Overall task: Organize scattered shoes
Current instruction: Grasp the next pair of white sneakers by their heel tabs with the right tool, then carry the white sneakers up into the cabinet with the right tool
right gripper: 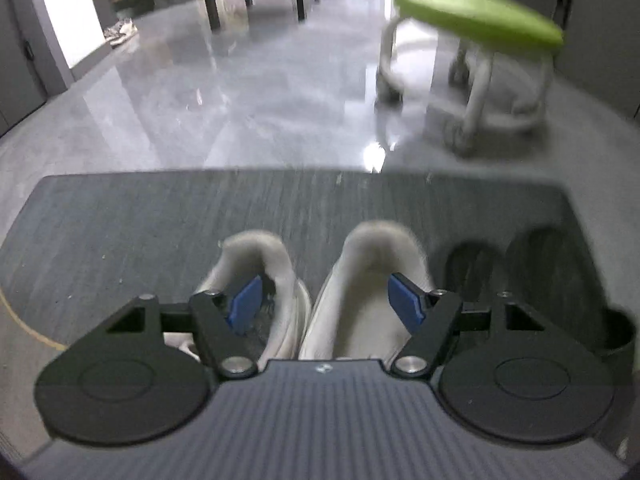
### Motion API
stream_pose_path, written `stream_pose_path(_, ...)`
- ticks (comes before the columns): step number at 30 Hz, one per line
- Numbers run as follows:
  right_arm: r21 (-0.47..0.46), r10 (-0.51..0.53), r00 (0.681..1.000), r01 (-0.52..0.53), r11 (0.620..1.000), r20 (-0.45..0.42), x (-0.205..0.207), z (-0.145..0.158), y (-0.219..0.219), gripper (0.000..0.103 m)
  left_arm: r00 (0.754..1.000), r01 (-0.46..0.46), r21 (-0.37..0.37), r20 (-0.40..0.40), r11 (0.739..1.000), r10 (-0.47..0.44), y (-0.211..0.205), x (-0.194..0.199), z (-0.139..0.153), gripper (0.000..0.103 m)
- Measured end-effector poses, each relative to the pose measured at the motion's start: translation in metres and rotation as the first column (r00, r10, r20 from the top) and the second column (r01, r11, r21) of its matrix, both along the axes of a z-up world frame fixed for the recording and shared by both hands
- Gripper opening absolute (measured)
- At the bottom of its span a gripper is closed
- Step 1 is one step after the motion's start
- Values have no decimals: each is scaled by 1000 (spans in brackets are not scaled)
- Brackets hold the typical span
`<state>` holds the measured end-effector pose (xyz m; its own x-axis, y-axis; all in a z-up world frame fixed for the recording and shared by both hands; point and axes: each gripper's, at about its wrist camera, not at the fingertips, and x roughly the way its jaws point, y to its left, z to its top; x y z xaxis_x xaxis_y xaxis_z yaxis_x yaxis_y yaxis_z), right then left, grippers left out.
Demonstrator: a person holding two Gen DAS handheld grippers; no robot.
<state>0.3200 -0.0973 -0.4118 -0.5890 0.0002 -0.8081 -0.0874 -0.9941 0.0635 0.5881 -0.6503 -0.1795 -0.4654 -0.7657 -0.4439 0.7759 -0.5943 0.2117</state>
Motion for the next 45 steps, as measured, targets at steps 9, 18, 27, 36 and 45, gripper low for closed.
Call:
stream_pose_path(9,23,29,999,-28,999,-39,-22,-41,-2,62,997,25,3,76,1000,-25,13,-8,-20,103)
stream_pose_path(18,97,108,964,-87,991,-244,24,-26,-25,42,996,16,25,87,1000,-19,12,-11,-28,103)
stream_pose_path(27,123,250,835,-218,968,-491,91,32,-70,37,993,111,-129,53,985,-105,21,-15,-13,103)
stream_pose_path(36,146,382,665,-383,912,-641,141,78,-95,35,975,223,-192,34,956,-221,4,-14,-12,103)
stream_pose_path(45,177,557,480,-629,757,-678,148,116,-147,35,987,158,-381,85,911,-136,-22,21,-91,103)
